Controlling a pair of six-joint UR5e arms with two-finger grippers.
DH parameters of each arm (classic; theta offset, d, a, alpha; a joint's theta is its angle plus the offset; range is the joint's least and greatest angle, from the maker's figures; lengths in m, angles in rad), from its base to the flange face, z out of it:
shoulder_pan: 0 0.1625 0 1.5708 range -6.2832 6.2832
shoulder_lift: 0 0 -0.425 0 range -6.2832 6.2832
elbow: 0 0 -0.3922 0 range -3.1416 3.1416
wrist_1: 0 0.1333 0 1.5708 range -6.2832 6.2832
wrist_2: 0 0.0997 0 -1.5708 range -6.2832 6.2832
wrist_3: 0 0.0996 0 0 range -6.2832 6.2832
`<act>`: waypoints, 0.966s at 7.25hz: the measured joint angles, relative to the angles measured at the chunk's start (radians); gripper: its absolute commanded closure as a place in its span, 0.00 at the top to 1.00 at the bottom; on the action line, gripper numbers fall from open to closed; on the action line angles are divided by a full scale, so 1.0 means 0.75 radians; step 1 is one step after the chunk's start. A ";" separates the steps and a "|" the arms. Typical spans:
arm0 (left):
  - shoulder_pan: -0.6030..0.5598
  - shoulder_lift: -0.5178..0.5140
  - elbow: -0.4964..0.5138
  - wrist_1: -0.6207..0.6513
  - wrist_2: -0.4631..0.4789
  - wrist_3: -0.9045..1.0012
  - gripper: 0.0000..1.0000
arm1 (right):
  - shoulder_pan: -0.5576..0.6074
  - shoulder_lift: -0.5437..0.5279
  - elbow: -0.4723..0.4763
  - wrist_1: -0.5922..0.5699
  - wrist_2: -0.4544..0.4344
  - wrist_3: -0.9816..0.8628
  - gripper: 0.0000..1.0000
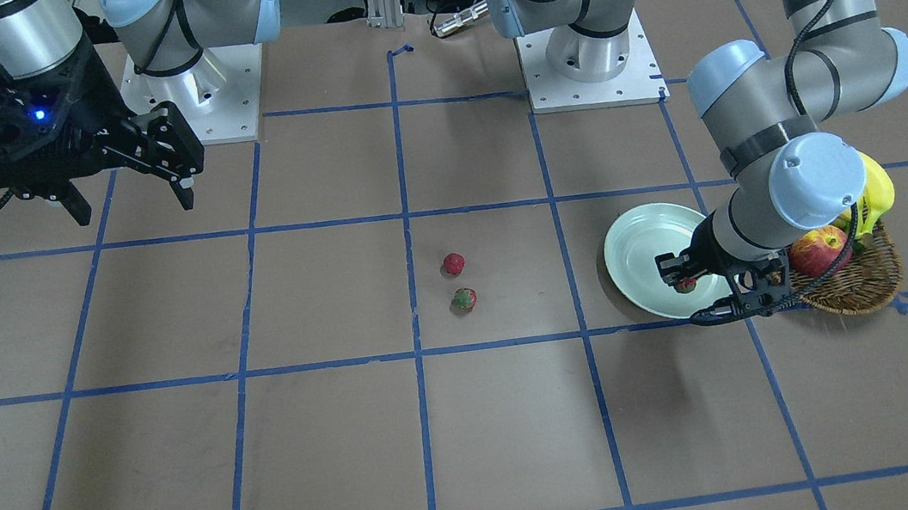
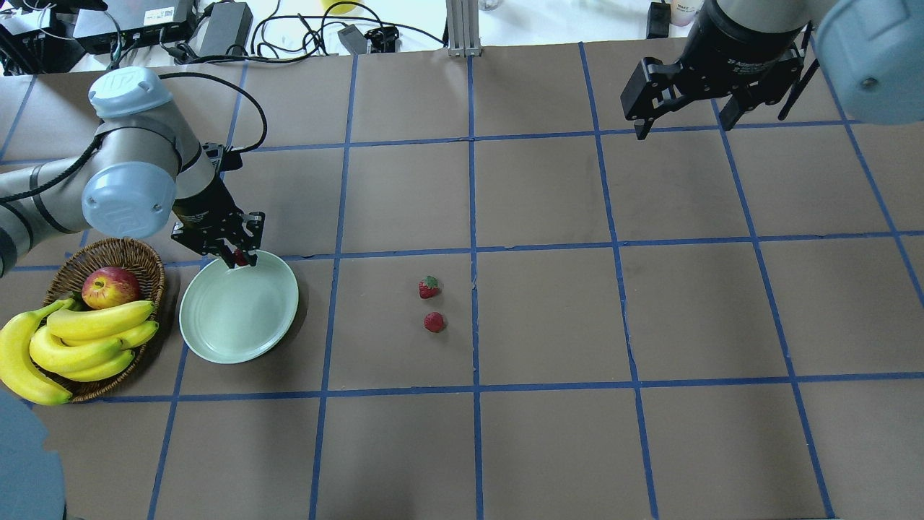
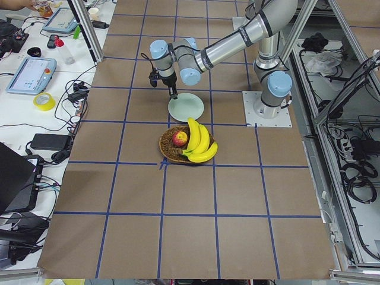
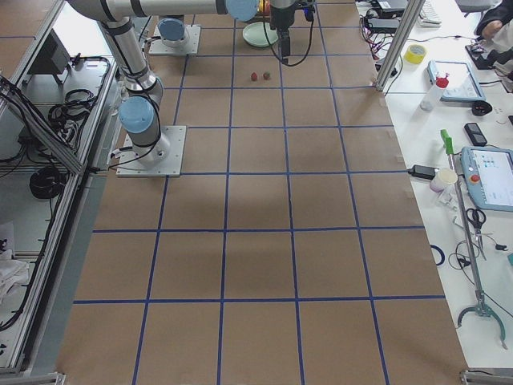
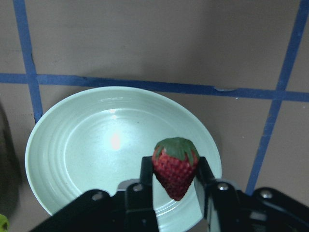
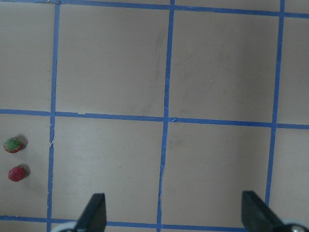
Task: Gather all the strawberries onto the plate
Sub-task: 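Carry the strawberry over the plate and open the left gripper, then move the left gripper back to the strawberries and grasp another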
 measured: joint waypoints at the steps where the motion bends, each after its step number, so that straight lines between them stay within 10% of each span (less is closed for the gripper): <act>1: 0.013 -0.007 -0.010 0.003 0.022 0.004 0.00 | 0.000 0.000 0.000 0.000 0.000 0.000 1.00; 2: 0.018 -0.013 -0.015 0.005 0.050 0.004 0.04 | 0.000 0.000 0.000 0.000 0.001 0.000 1.00; 3: 0.020 -0.020 -0.020 0.006 0.066 0.006 0.99 | 0.000 0.000 0.000 -0.001 0.001 0.000 1.00; 7: 0.020 -0.010 -0.041 -0.010 0.082 -0.003 1.00 | 0.000 0.000 0.000 0.000 0.001 0.000 1.00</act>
